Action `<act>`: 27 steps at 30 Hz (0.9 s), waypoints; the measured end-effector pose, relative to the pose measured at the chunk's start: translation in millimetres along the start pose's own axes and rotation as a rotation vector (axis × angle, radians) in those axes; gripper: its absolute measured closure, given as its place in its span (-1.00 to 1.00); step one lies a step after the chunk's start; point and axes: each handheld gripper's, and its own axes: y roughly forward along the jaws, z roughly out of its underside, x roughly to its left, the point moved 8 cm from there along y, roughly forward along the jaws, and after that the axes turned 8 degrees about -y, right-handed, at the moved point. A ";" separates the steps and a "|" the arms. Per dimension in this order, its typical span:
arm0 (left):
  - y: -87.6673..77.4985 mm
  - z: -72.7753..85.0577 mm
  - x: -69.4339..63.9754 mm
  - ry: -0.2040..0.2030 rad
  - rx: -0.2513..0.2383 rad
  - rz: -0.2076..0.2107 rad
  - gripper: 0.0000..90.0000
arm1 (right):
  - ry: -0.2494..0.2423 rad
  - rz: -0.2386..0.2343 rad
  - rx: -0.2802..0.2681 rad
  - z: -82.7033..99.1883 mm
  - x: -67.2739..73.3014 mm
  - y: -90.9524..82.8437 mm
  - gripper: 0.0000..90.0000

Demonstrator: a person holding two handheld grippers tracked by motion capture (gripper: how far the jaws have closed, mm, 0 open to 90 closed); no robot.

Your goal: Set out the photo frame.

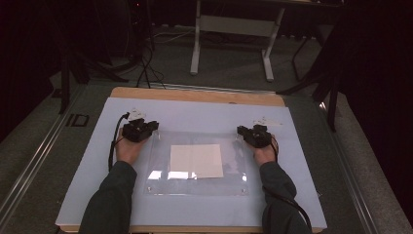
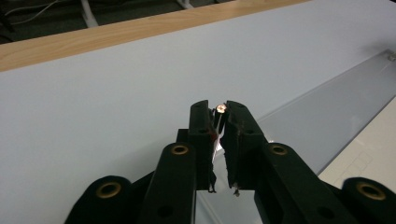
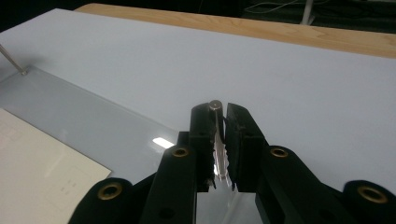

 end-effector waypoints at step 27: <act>8.4 2.6 1.2 -0.042 -0.009 0.013 0.86 | 0.034 -0.011 -0.023 -2.3 -0.4 0.3 0.84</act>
